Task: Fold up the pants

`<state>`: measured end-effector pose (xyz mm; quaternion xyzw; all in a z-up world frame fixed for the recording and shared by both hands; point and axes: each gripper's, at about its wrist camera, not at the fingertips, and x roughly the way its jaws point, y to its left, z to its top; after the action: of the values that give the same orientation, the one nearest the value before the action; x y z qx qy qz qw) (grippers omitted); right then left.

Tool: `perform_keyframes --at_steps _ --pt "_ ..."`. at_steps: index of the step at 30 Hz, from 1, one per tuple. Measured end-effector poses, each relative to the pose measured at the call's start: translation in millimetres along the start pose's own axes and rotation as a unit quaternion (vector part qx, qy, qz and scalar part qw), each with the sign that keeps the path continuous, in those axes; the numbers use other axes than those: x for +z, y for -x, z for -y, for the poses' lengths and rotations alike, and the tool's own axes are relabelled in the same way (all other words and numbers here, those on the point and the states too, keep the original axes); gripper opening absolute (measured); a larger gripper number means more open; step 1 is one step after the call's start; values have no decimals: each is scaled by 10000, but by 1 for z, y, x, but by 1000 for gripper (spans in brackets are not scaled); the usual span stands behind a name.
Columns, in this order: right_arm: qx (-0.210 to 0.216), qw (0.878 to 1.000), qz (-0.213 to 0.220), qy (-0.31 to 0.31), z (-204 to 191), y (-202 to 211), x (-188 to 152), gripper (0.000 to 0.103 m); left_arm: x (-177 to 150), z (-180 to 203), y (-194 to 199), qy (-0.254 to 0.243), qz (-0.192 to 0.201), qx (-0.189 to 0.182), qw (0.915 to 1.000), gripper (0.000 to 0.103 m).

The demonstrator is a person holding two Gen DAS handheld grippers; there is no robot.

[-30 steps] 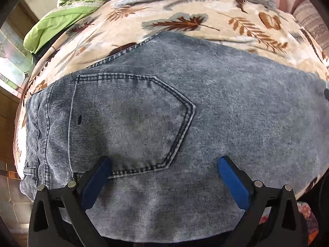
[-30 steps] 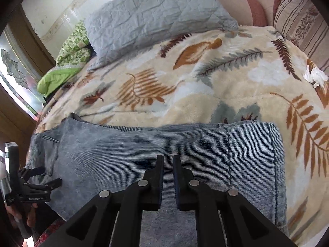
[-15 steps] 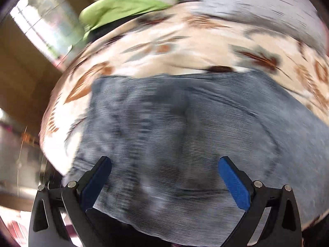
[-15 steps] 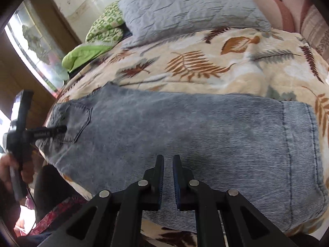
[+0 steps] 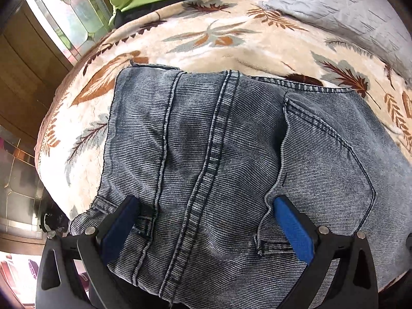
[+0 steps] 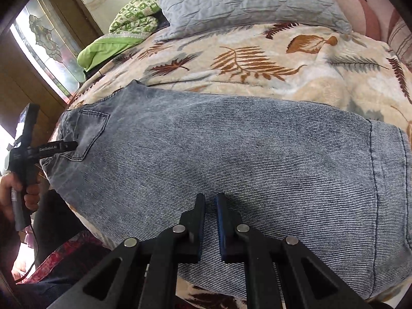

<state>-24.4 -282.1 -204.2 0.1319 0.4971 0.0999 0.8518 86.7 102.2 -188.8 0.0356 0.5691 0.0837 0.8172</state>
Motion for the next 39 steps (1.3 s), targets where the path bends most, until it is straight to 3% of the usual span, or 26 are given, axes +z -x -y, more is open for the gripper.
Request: perform_keyframes --at_steps 3,6,9,13,19,28,30,35,39 --pt "77 9999 -59 -112 3 2 0 11 0 8 8 -122 105 295 9994 103" --pt "104 9998 -36 -169 4 7 0 11 -2 23 32 -295 537 504 9968 103" --pt "57 9998 184 -97 3 16 1 11 -2 51 65 -686 1062 412 9911 103" --pt "161 9994 298 -116 3 20 4 11 -8 90 90 -1221 1298 -61 9840 103" --pt "-122 9997 199 -114 7 17 3 11 -26 147 83 -1810 930 -608 9772 103" --pt "-114 9998 -45 -184 17 8 1 11 -59 180 35 -2166 65 -500 9750 103" --pt "-89 9998 -50 -196 17 8 2 11 -60 176 34 -2083 94 -642 9759 103" --pt "-7 9996 -34 -297 20 8 3 11 -58 177 39 -2139 124 -572 9751 103" --pt "-64 9994 239 -229 16 17 6 11 -53 175 52 -2066 331 -642 9758 103"
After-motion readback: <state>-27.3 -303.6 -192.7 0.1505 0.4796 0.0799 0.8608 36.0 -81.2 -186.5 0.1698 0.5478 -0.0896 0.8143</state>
